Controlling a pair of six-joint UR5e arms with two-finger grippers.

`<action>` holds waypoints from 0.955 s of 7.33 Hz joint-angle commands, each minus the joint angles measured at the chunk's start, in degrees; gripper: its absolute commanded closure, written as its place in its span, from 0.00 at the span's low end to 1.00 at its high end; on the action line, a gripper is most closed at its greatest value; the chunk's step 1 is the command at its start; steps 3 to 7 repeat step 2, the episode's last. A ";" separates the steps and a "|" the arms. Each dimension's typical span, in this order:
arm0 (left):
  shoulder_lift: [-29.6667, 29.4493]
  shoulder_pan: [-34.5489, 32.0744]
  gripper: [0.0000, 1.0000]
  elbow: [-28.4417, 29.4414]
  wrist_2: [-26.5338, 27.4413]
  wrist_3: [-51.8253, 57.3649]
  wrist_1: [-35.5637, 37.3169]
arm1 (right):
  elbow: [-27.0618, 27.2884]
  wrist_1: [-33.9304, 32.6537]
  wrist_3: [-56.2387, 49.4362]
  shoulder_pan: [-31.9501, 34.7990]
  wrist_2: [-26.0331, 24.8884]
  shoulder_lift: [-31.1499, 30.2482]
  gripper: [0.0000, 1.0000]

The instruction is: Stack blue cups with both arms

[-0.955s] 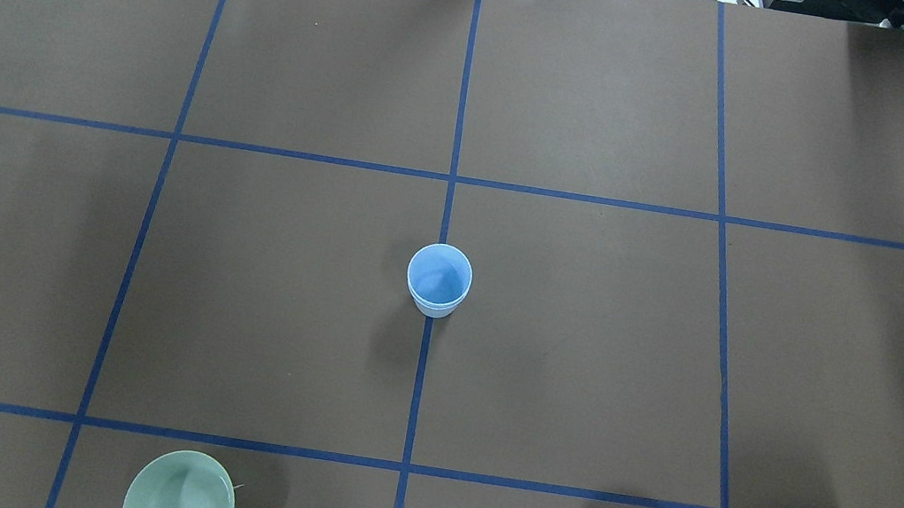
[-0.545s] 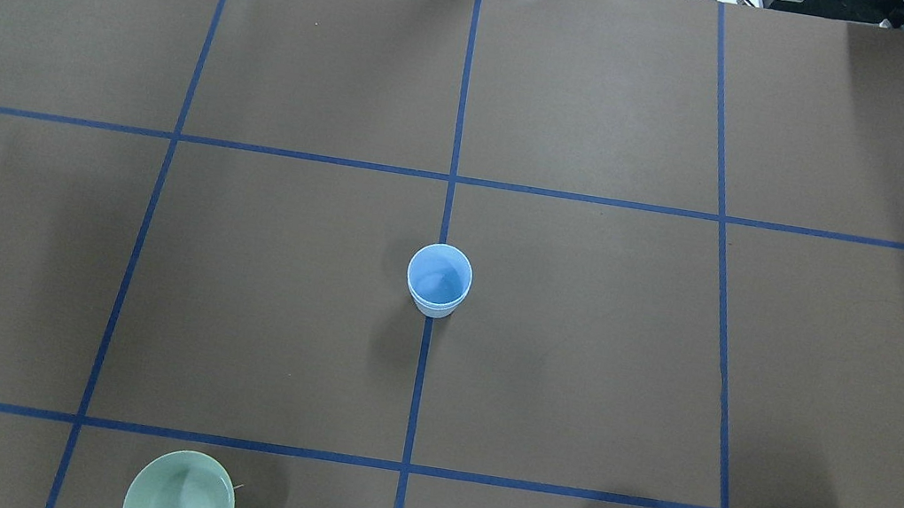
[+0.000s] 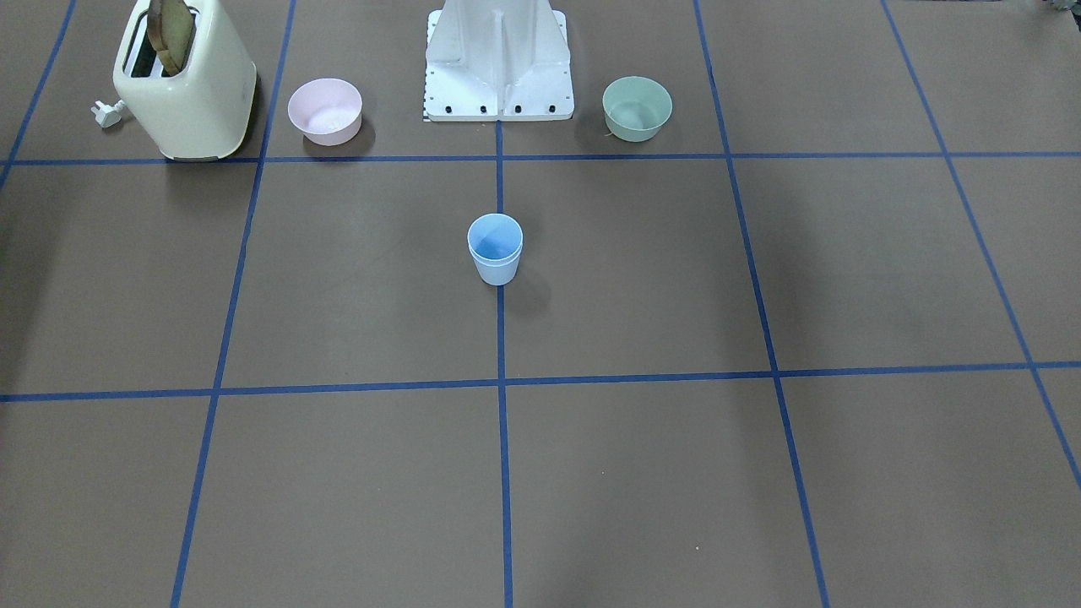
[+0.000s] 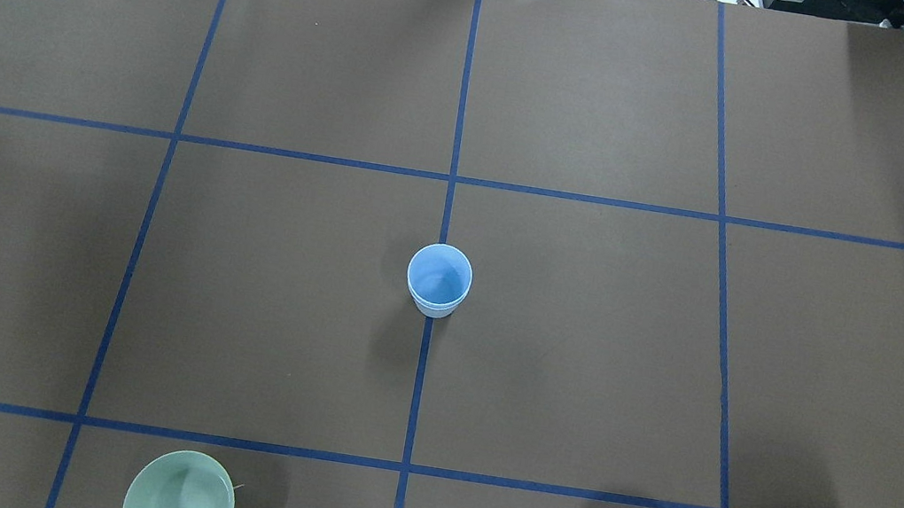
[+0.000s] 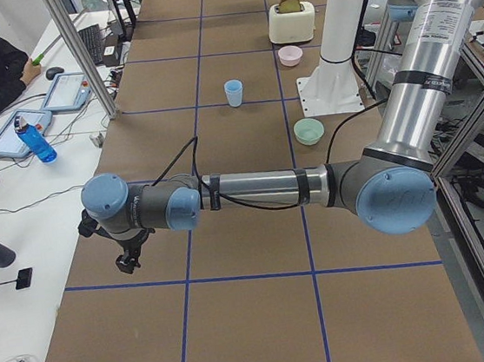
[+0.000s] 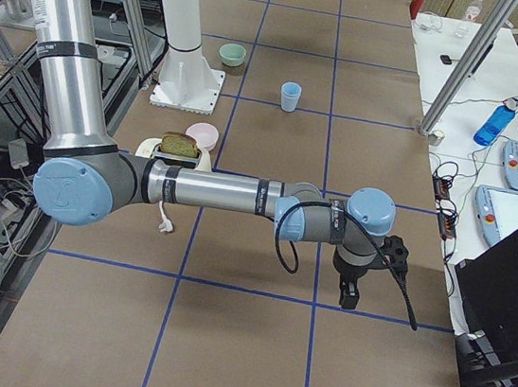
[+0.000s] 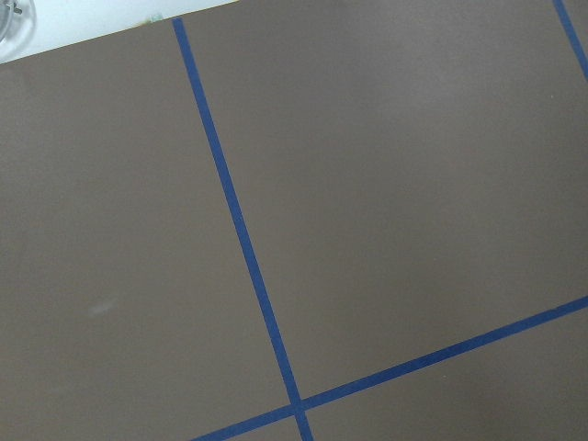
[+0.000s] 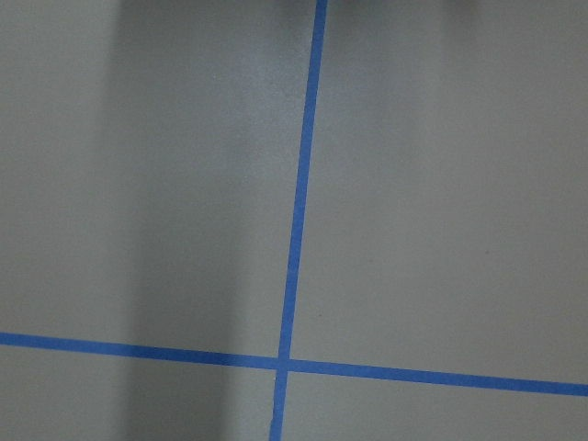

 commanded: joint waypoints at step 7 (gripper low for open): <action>0.13 0.01 0.02 -0.04 0.01 -0.07 -0.17 | 0.01 0.85 0.26 -0.06 -0.31 -0.86 0.00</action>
